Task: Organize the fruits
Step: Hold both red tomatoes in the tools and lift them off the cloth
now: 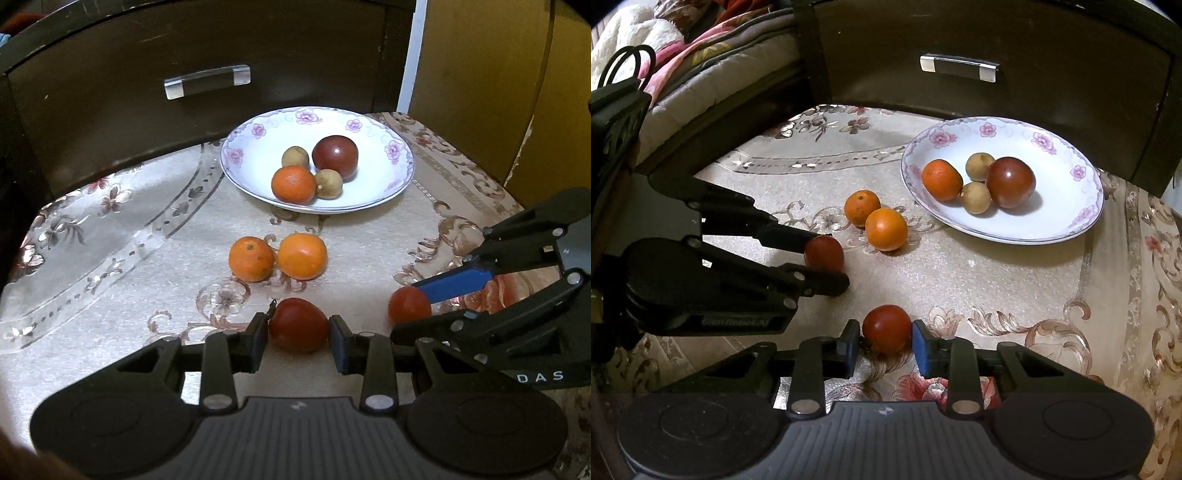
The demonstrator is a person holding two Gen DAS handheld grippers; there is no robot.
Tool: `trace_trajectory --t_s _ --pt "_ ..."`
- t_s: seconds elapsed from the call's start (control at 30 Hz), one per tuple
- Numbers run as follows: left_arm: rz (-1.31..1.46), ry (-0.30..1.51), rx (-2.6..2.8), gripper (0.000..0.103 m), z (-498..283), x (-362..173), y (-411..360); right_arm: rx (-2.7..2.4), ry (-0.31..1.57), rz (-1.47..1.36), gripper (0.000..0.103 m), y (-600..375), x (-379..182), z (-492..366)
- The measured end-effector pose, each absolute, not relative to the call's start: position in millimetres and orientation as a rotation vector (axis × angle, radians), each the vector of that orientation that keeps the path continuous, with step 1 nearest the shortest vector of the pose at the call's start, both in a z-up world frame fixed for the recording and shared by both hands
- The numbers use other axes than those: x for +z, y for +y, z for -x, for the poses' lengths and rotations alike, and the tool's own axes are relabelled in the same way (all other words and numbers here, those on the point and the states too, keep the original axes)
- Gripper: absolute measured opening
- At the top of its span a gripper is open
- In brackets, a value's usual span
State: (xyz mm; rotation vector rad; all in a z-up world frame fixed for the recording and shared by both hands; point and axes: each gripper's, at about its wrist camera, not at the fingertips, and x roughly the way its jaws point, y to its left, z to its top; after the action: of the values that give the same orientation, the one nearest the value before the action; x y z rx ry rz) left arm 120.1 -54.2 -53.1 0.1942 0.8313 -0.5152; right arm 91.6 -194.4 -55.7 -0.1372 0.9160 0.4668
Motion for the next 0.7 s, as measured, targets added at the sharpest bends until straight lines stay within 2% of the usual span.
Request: trace_trajectory --t_s 0.7 --pt "-0.092 0.812 -0.531 0.043 -127 -32 -49 0.432 0.870 0.054 0.023 -211 -38 -94"
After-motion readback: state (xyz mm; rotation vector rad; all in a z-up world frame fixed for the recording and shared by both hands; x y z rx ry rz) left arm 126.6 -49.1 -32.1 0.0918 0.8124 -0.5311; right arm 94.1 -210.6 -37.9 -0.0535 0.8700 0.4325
